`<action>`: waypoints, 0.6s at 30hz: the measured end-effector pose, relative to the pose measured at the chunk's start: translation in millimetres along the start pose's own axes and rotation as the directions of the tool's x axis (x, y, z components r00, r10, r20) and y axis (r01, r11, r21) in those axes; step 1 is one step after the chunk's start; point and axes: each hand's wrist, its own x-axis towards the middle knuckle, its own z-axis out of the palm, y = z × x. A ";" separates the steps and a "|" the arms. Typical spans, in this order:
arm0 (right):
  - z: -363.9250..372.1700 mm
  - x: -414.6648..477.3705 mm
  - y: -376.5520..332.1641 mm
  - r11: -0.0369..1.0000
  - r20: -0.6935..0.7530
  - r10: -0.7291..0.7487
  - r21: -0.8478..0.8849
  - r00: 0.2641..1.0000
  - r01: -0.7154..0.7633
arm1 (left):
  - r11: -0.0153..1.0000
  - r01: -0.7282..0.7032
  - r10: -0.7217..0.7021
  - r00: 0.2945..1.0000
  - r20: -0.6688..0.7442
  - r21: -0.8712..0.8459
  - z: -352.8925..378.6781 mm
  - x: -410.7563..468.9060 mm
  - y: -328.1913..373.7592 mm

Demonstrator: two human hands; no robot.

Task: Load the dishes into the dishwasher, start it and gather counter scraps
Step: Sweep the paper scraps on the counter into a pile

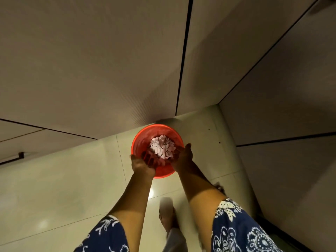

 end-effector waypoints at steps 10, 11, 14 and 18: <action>-23.4 -248.2 -89.9 0.984 0.099 -0.177 0.040 0.979 0.174 | 0.999 0.016 -0.007 0.954 0.299 -0.029 37.5 -264.6 3.8; -27.4 -274.0 -100.4 0.979 0.141 -0.204 0.034 0.969 0.201 | 1.000 0.002 0.002 0.930 0.367 -0.011 45.0 -289.9 0.7; -43.1 -350.0 -142.3 0.937 0.237 -0.350 0.078 0.906 0.342 | 0.991 -0.097 0.030 0.821 0.570 0.088 82.6 -370.9 -6.1; -65.8 -435.6 -193.4 0.835 0.312 -0.548 0.151 0.776 0.529 | 0.933 -0.304 0.064 0.666 0.743 0.192 143.3 -451.1 -18.4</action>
